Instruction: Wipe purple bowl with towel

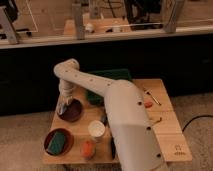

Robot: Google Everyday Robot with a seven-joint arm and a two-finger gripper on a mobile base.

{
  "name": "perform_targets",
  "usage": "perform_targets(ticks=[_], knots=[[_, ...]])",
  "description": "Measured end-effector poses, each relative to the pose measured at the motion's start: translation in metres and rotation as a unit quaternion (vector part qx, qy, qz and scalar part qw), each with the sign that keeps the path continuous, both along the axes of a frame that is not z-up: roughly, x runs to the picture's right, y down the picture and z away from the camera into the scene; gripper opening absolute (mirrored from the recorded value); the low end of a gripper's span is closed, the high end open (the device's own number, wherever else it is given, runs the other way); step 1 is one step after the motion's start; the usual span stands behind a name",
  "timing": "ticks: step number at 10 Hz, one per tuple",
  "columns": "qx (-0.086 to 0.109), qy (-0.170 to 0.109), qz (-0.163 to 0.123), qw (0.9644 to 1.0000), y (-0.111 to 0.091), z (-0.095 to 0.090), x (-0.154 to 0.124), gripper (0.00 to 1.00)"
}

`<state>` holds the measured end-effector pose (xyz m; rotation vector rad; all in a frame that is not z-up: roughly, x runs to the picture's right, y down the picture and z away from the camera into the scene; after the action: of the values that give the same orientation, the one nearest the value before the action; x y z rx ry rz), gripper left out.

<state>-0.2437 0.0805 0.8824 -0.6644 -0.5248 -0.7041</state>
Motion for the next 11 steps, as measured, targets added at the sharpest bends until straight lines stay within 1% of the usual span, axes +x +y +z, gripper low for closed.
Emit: perform_targets(ticks=[2,4,5,7,9,11], knots=[[-0.001,-0.006,-0.008,1.0,0.007,-0.008,0.002,0.0],[-0.009,-0.003,-0.007,0.9999,0.026,-0.026,0.02,0.0],[-0.015,0.0,-0.006,0.9999,0.037,-0.031,0.03,0.0],[-0.025,0.012,-0.002,0.9996,0.051,-0.033,0.051,0.0],[-0.024,0.026,0.008,0.9993,0.05,-0.031,0.065,0.0],[-0.013,0.046,0.02,0.9986,0.035,-0.028,0.087,0.0]])
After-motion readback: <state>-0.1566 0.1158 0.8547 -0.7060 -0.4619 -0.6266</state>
